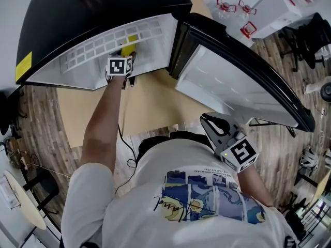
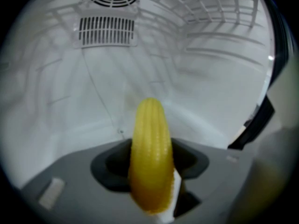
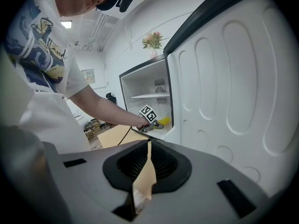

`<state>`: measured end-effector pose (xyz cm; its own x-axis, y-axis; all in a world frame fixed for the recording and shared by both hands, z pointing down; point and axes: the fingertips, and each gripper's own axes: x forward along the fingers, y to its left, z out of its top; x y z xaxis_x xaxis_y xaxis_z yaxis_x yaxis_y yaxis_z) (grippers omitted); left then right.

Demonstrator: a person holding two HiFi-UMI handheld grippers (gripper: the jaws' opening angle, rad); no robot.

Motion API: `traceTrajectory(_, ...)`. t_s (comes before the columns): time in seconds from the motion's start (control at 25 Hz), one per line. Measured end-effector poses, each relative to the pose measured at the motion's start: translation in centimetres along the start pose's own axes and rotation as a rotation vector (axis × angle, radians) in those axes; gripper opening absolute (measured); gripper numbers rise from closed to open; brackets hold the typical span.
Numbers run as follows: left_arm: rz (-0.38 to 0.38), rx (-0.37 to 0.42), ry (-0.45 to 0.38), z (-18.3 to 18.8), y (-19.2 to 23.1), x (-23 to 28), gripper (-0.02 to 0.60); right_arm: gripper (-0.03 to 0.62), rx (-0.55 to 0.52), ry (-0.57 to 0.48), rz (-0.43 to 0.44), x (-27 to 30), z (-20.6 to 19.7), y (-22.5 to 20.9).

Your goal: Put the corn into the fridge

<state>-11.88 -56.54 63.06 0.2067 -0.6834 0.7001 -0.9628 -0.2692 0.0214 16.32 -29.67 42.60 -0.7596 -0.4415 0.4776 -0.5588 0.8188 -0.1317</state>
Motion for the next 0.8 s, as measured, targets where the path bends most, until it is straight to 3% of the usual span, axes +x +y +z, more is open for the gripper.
traceTrajectory(0.24,0.0,0.011,0.012,-0.5,0.1,-0.5,0.316,0.026,-0.01,-0.002,0.003,0.1,0.0,0.5)
traceTrajectory(0.8,-0.026,0.01,-0.04,-0.7,-0.5,-4.2,0.316,0.026,-0.043,-0.017,0.018,0.6,0.7,3.6)
